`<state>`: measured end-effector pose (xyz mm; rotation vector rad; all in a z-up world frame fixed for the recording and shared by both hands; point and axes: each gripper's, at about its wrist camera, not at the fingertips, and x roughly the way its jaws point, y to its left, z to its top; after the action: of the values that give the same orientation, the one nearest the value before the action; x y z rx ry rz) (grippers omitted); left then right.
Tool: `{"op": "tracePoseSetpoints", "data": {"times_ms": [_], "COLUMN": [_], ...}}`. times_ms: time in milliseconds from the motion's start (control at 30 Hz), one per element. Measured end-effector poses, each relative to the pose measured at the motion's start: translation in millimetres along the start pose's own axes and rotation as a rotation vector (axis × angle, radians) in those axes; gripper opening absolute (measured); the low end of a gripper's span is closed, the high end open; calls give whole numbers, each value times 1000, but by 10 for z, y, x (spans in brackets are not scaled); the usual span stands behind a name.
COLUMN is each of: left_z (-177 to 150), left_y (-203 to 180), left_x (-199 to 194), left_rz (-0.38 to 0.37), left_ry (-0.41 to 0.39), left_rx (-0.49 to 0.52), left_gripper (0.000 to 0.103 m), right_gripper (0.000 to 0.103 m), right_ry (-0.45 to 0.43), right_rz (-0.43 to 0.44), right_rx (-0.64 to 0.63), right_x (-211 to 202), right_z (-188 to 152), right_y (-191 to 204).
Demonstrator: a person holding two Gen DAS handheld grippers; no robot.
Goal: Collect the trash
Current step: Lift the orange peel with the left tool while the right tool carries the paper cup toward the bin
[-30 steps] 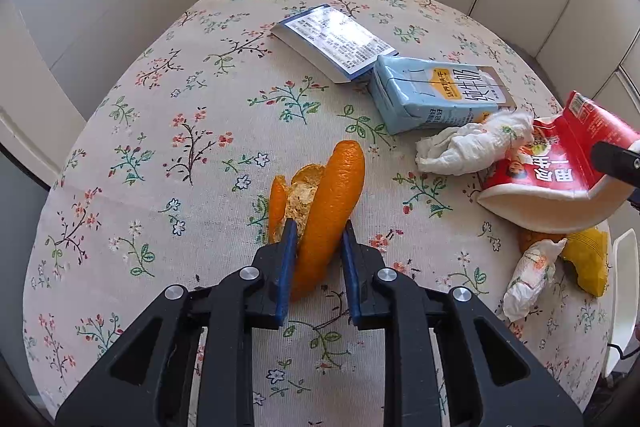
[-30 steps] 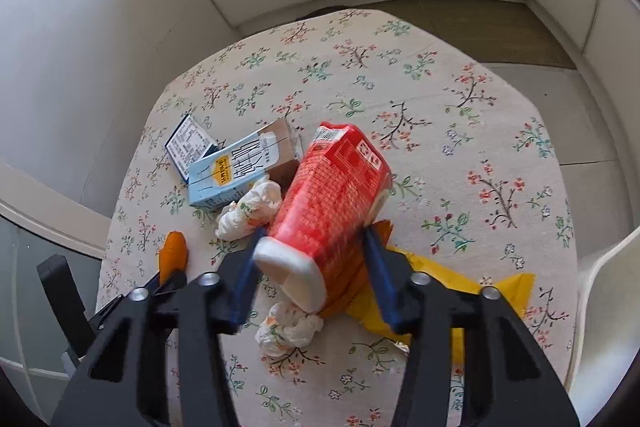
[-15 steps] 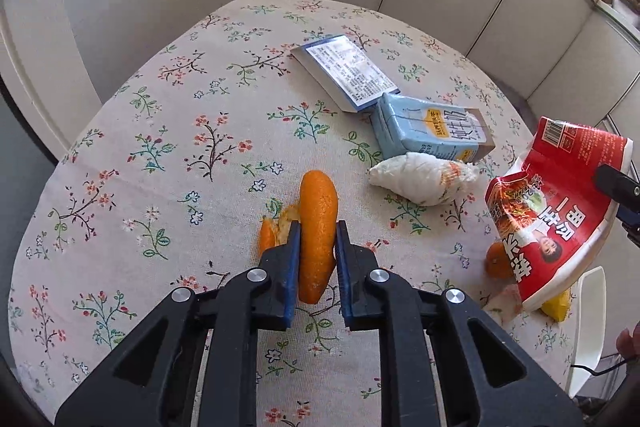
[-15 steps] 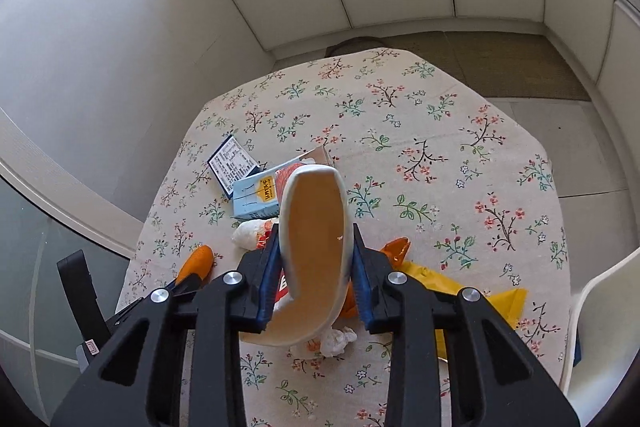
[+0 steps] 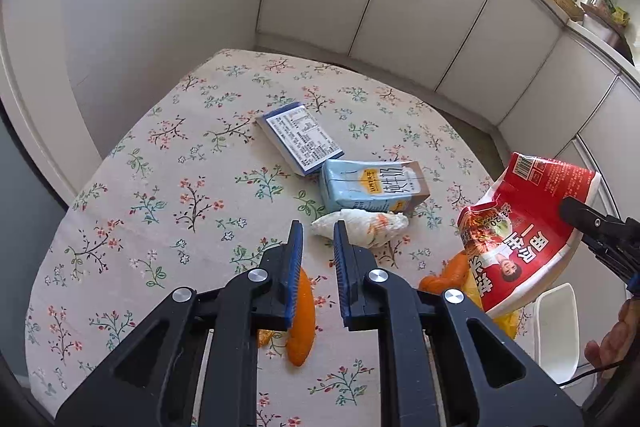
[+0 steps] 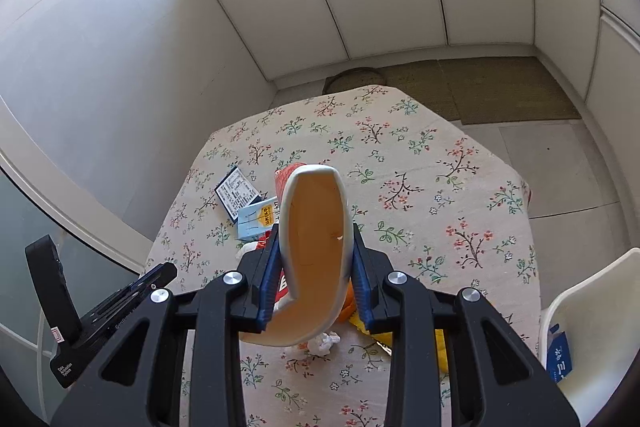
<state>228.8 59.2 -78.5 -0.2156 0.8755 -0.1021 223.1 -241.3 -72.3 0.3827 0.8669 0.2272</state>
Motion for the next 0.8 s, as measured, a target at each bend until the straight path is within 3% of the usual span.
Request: {"op": "tracePoseSetpoints", "data": {"times_ms": [133, 167, 200, 233, 267, 367, 467, 567, 633, 667, 800], "left_z": [-6, -40, -81, -130, -172, -302, -412, -492, -504, -504, -488], "left_y": [18, 100, 190, 281, 329, 275, 193, 144, 80, 65, 123], "left_x": [220, 314, 380, 433, 486, 641, 798, 858, 836, 832, 777], "left_rz": [54, 94, 118, 134, 137, 147, 218, 275, 269, 251, 180], "left_ry": [117, 154, 178, 193, 202, 258, 301, 296, 278, 280, 269], "left_rx": [-5, -48, -95, -144, -164, -109, -51, 9, 61, 69, 29], "left_gripper": [18, 37, 73, 84, 85, 85, 85, 68, 49, 29, 19], "right_gripper": [32, 32, 32, 32, 32, 32, 32, 32, 32, 32, 32], "right_ry": [-16, -18, -20, -22, -24, -26, -22, -19, -20, -21, -23], "right_rz": [1, 1, 1, 0, -1, 1, 5, 7, 8, 8, 12], "right_rx": [3, 2, 0, -2, -4, -11, -7, -14, -17, -16, -16], "right_x": [-109, -132, -148, -160, -174, -195, -186, -180, -180, -180, -184], "right_z": [6, 2, 1, -3, -2, 7, 11, 4, 1, 1, -3], "right_y": [-59, -73, -78, -80, -85, -95, -91, -67, -58, -54, -45]}}
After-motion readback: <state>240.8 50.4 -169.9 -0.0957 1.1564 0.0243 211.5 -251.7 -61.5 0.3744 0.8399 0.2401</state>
